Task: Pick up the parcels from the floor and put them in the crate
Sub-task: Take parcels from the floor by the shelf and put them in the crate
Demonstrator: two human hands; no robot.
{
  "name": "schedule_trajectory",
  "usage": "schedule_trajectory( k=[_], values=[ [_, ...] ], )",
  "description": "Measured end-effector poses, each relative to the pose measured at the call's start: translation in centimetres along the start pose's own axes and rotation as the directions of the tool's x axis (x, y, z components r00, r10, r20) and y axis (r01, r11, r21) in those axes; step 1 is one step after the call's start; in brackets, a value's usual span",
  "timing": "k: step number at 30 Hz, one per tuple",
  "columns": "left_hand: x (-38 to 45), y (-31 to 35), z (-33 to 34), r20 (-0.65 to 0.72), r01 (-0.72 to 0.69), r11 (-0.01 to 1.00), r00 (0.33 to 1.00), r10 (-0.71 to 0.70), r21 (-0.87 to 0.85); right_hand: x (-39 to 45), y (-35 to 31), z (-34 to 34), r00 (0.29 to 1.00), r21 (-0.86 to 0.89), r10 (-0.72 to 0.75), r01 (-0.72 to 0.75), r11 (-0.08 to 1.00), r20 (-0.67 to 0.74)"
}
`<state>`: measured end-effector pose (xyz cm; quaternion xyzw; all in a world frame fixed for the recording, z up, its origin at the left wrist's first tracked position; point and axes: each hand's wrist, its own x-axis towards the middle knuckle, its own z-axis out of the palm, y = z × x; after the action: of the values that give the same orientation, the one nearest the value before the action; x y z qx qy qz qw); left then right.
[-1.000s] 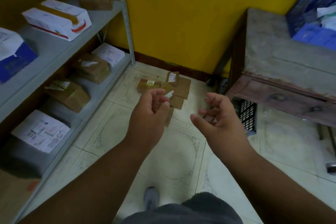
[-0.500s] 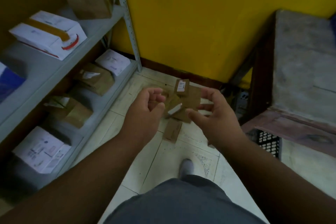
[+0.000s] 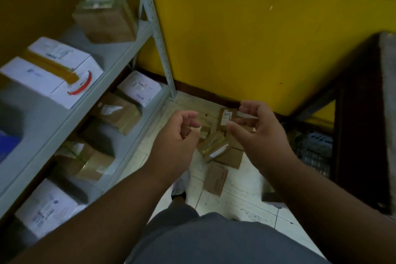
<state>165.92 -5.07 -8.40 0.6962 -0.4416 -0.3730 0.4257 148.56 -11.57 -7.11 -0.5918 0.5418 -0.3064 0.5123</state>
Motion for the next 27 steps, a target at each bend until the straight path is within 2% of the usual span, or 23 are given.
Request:
schedule_trajectory(
  k=[4,7,12,18,22,25,27],
  values=[
    [9.5,-0.2,0.5,0.155,-0.027,0.999,0.987,0.031,-0.025,5.9,-0.2,1.1,0.990,0.019,0.061,-0.059,0.998,-0.131],
    [16.1,-0.8,1.7,0.224,-0.042,0.999,0.973,0.048,-0.032,10.2,1.1,1.9,0.977,0.043,0.138,-0.133,0.990,-0.164],
    [24.8,-4.9,6.0,0.257,0.068,0.996,0.965,-0.052,-0.053,17.9,6.4,3.5,0.947,0.103,0.267,-0.252,0.962,-0.176],
    [33.9,-15.0,15.3,0.182,0.241,0.970,0.956,-0.229,-0.046,29.3,20.0,5.6,0.881,0.163,0.431,-0.404,0.900,-0.195],
    [39.0,-25.4,23.0,0.137,0.361,0.932,0.925,-0.354,-0.036,36.8,32.6,7.6,0.849,0.128,0.494,-0.478,0.869,-0.186],
    [42.2,-34.0,28.8,0.143,0.473,0.880,0.874,-0.464,-0.037,40.8,42.7,9.6,0.825,0.056,0.549,-0.547,0.835,-0.132],
    [43.6,-39.6,31.7,0.154,0.489,0.872,0.862,-0.484,0.004,42.3,49.0,11.0,0.802,0.010,0.591,-0.593,0.805,-0.087]
  ],
)
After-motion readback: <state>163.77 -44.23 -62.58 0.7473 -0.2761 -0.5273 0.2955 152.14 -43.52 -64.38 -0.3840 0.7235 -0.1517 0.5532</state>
